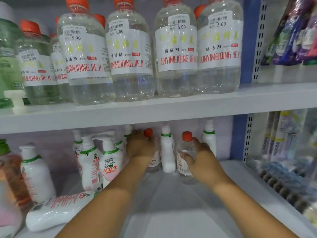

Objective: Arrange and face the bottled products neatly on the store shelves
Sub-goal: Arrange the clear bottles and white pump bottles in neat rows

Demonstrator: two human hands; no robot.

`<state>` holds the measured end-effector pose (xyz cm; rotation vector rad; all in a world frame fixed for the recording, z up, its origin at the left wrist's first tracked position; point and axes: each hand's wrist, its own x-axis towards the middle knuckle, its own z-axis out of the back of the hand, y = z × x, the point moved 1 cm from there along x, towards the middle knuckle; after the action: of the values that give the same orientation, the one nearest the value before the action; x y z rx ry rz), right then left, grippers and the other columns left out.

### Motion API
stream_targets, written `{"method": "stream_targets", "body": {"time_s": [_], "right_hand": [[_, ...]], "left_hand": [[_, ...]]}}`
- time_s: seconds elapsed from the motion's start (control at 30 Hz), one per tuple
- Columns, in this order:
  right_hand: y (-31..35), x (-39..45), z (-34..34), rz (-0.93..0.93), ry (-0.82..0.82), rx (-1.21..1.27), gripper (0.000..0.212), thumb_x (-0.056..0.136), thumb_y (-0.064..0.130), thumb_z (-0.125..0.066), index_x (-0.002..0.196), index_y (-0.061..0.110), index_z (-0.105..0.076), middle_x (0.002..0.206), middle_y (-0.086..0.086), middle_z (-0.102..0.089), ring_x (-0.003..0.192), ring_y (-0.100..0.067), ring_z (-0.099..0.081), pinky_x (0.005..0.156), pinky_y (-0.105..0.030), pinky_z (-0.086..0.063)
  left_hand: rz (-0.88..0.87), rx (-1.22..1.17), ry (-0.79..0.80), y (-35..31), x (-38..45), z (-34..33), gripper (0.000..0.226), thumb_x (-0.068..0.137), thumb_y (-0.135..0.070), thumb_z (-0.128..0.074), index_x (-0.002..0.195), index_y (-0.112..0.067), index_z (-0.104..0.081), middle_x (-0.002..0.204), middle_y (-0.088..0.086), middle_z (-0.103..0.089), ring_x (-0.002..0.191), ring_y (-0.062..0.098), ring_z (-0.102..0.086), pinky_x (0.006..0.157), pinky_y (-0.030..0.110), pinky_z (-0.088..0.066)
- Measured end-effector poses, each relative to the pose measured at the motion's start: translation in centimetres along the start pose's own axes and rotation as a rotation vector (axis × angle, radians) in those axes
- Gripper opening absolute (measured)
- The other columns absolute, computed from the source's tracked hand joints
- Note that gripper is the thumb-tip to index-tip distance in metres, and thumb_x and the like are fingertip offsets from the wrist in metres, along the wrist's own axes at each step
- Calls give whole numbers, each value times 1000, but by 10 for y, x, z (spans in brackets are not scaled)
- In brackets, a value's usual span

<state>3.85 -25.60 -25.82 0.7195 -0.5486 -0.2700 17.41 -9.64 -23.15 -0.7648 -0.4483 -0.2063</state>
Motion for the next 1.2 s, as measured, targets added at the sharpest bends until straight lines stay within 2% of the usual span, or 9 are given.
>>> {"method": "stream_targets", "body": {"time_s": [0.13, 0.3, 0.43, 0.63, 0.77, 0.83, 0.93, 1.03, 1.2], "right_hand": [[6, -37, 22, 10, 60, 25, 52, 95, 39, -64, 142, 37, -42, 122, 10, -48, 109, -11, -53, 88, -24, -40], [17, -81, 13, 64, 57, 292, 59, 89, 33, -75, 136, 54, -46, 125, 34, -51, 119, 1, -56, 108, -27, -45], [30, -101, -8, 124, 115, 397, 63, 88, 36, -71, 140, 56, -42, 138, 30, -51, 123, 0, -58, 108, -35, -48], [44, -118, -27, 102, 143, 532, 64, 89, 37, -66, 146, 52, -40, 141, 23, -57, 129, 3, -55, 111, -32, -43], [50, -124, -44, 23, 233, 565, 52, 91, 44, -52, 141, 53, -39, 128, 41, -58, 121, 17, -54, 101, -9, -43], [51, -126, -50, -6, 247, 538, 47, 94, 53, -56, 139, 51, -44, 130, 35, -59, 121, 11, -56, 96, -10, -47], [48, -126, -54, -69, 178, 459, 64, 63, 45, -84, 121, 50, -56, 127, 15, -59, 112, 2, -63, 86, -11, -50], [49, -126, -57, -118, 149, 394, 65, 65, 26, -89, 116, 49, -57, 121, 15, -68, 107, -5, -69, 89, -26, -56], [55, -137, -52, -114, 112, 427, 59, 71, 32, -84, 119, 53, -58, 120, 14, -72, 112, -10, -69, 96, -36, -54]], "left_hand": [[-96, -274, -26, 0, -48, 32, 13, 99, -32, -59, 105, -20, -60, 113, 3, -61, 101, 25, -64, 89, 36, -51], [-102, -363, 1, 7, -89, 81, 17, 97, -33, -62, 112, -25, -65, 109, -11, -57, 97, 11, -60, 81, 24, -43], [-98, -449, 43, 28, -121, 103, 12, 91, -36, -67, 102, -40, -67, 107, -23, -62, 103, -2, -61, 87, 26, -49], [-144, -491, -16, 59, -138, 115, 36, 84, -60, -63, 118, -48, -62, 119, -31, -57, 113, -4, -57, 95, 31, -51], [-65, -662, 196, 88, -153, 103, 78, 72, -60, -76, 142, -52, -42, 138, -31, -52, 127, -3, -55, 101, 26, -52], [-56, -739, 323, 100, -157, 97, 97, 65, -54, -85, 147, -52, -34, 141, -34, -50, 128, -8, -52, 95, 9, -47], [-76, -725, 378, 114, -155, 93, 99, 63, -37, -92, 144, -49, -35, 129, -48, -51, 123, -18, -51, 88, -3, -40], [-116, -673, 390, 116, -156, 97, 90, 75, -16, -87, 141, -55, -40, 129, -42, -56, 117, -19, -54, 85, -3, -42], [-59, -667, 391, 113, -162, 106, 70, 74, -32, -87, 117, -69, -47, 123, -35, -61, 107, -21, -56, 78, 0, -45]]}}
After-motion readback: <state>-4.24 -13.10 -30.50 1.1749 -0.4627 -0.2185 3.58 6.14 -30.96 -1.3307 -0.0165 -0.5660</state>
